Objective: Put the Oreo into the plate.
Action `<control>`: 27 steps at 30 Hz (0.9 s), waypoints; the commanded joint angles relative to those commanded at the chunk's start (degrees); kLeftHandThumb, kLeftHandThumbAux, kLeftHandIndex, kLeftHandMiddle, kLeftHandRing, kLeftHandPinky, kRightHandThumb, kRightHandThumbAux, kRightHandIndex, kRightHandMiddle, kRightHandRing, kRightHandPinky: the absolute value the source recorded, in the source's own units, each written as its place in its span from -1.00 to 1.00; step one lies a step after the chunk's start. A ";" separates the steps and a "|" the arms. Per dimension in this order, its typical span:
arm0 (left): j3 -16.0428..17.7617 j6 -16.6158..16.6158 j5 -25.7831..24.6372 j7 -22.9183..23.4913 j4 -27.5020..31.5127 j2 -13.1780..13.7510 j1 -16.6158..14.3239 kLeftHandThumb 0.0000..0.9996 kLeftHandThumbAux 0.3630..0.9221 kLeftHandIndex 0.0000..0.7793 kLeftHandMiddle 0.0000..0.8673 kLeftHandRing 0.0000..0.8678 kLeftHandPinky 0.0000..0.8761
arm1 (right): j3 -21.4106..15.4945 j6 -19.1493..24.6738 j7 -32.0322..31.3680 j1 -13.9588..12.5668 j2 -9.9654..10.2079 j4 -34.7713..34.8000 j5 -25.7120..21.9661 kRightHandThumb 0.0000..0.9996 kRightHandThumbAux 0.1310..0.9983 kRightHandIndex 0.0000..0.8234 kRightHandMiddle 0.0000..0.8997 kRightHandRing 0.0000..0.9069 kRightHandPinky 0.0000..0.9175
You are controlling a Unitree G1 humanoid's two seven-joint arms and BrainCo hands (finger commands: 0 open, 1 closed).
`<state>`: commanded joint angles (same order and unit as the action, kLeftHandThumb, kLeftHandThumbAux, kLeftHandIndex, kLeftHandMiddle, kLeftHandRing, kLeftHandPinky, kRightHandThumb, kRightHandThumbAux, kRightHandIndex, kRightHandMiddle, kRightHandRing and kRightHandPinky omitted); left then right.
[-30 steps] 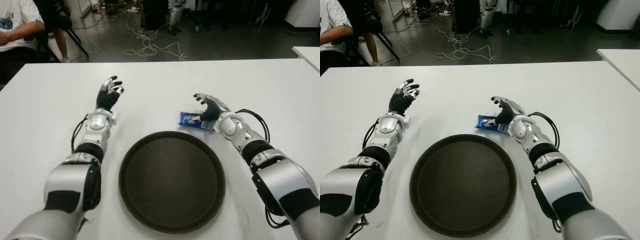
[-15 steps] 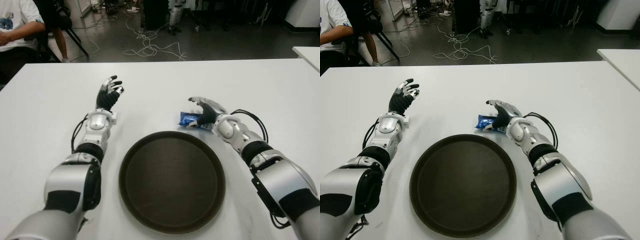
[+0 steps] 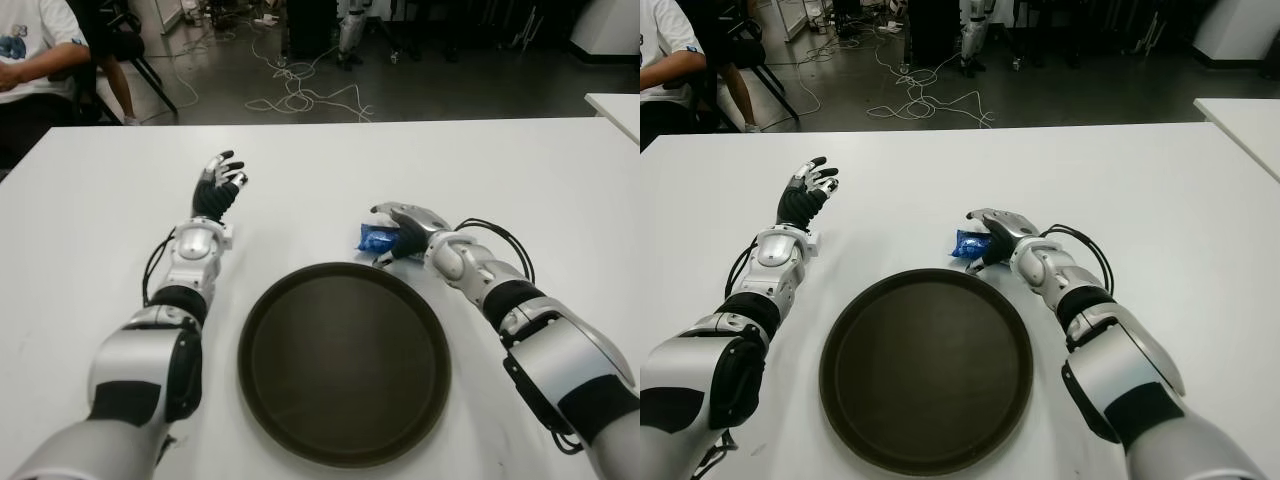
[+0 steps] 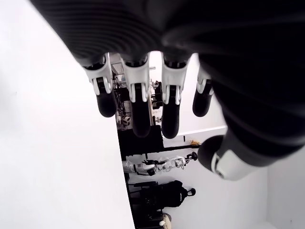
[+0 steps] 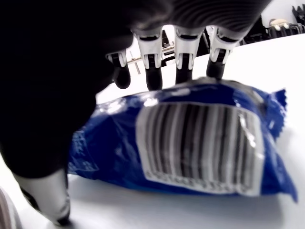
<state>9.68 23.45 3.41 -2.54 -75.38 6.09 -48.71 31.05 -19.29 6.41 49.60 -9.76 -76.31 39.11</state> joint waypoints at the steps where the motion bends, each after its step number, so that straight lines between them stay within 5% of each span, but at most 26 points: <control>1: 0.00 -0.01 0.00 -0.01 0.00 0.00 -0.01 -0.78 -0.06 -0.65 -0.50 -0.61 -0.76 | 0.12 -0.02 0.00 0.00 0.03 -0.02 0.00 -1.00 0.50 -0.64 -0.69 -0.71 -0.79; 27: -0.08 -0.14 0.19 -0.31 0.05 0.06 -0.05 -0.78 -0.07 -0.66 -0.50 -0.61 -0.79 | 4.30 4.64 -1.44 1.04 -0.60 -0.71 1.30 -1.00 0.57 -0.56 -0.61 -0.64 -0.71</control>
<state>9.60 23.31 3.61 -2.85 -75.34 6.15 -48.75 35.35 -14.66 4.97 50.64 -10.36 -77.02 40.42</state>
